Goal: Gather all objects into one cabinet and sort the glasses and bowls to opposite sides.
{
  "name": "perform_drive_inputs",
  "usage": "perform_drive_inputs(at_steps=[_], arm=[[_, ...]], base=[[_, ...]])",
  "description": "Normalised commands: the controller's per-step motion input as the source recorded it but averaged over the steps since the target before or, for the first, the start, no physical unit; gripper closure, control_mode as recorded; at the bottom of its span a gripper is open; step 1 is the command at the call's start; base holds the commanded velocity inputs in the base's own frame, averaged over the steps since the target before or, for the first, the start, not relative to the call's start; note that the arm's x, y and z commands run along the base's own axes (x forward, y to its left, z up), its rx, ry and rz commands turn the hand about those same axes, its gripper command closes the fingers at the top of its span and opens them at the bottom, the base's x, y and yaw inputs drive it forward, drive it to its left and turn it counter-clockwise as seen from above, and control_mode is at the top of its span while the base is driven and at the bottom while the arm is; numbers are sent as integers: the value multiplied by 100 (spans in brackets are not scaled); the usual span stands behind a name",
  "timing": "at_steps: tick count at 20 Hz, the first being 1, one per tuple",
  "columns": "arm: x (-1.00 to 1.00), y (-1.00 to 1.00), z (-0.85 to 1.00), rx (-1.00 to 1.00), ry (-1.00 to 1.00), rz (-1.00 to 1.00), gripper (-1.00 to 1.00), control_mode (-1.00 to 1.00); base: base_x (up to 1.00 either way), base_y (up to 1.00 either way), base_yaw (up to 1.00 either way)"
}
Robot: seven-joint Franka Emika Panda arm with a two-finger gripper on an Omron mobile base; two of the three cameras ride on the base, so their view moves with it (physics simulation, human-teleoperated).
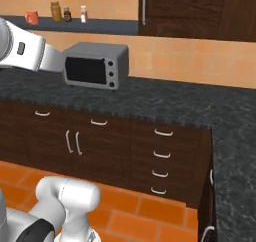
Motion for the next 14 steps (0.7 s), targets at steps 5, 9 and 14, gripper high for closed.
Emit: perform_drive_inputs(at_steps=[5, 9, 14], arm=[[0, 0, 0, 0, 0, 0, -100, 100], [0, 0, 0, 0, 0, 0, -100, 100], [0, 0, 0, 0, 0, 0, -100, 100]], base=[[69, 10, 14], [51, 16, 24], [47, 24, 13]])
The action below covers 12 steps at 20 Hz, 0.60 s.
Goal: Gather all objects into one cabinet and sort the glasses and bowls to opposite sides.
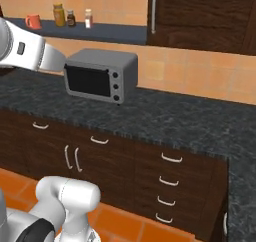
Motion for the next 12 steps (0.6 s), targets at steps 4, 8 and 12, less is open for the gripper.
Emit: perform_drive_inputs(at_steps=[4, 8, 12], arm=[[0, 0, 0, 0, 0, 0, -100, 100], [0, 0, 0, 0, 0, 0, -100, 100], [0, 0, 0, 0, 0, 0, -100, 100]], base=[[62, 38, 20], [76, 46, 7], [92, 41, 0]])
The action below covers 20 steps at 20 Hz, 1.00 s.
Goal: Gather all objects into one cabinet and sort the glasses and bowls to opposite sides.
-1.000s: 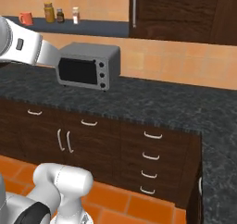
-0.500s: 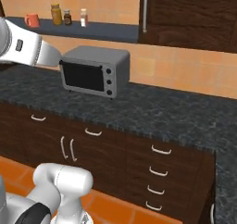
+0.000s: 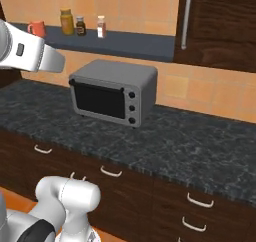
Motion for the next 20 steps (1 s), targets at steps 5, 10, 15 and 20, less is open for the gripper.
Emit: perform_drive_inputs(at_steps=[5, 10, 15, 20], arm=[[0, 0, 0, 0, 0, 0, -100, 100], [0, 0, 0, 0, 0, 0, -100, 100], [0, 0, 0, 0, 0, 0, -100, 100], [0, 0, 0, 0, 0, 0, -100, 100]], base=[[84, 26, 0], [39, 35, 2], [22, 46, 3], [51, 35, 2]])
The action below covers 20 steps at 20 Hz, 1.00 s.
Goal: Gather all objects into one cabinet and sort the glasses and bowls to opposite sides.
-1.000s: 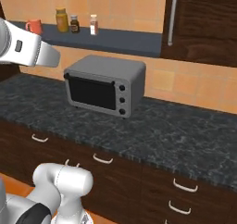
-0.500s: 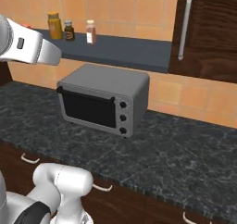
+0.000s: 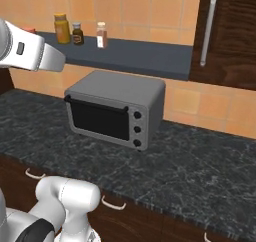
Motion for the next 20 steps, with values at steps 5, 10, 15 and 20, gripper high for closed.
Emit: perform_drive_inputs(at_steps=[5, 10, 15, 20], arm=[[0, 0, 0, 0, 0, 0, -100, 100], [0, 0, 0, 0, 0, 0, -100, 100], [0, 0, 0, 0, 0, 0, -100, 100], [0, 0, 0, 0, 0, 0, -100, 100]], base=[[81, 27, -2], [38, 50, 0], [10, 86, -3], [9, 80, -8]])
